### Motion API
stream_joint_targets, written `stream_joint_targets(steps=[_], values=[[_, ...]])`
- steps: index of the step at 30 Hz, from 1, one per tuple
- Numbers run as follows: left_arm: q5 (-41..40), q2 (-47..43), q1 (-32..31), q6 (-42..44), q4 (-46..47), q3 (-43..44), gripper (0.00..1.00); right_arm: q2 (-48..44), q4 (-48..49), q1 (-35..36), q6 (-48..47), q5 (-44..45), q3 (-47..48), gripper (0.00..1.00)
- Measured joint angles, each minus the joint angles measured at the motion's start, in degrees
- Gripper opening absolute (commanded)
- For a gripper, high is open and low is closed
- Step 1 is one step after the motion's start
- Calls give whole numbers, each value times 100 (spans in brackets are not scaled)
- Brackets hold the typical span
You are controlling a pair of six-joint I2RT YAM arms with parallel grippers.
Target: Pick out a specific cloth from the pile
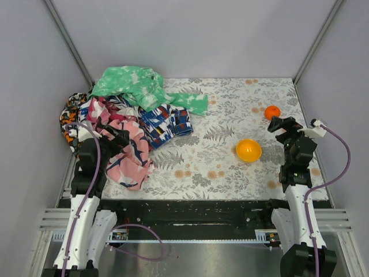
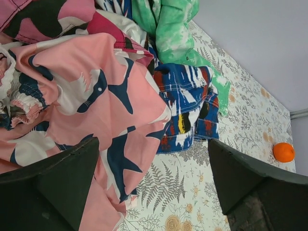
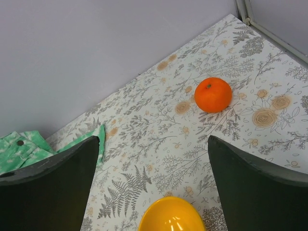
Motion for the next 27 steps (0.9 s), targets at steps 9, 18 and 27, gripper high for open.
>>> stream_joint_targets(steps=[9, 18, 27], values=[[-107, 1032, 0, -111, -133, 155, 99, -293, 326, 4, 92, -396, -162, 100], [-120, 3954, -693, 339, 125, 1141, 99, -168, 487, 4, 98, -651, -166, 99], [-223, 6424, -1338, 800, 326, 2741, 99, -146, 579, 4, 96, -686, -208, 99]])
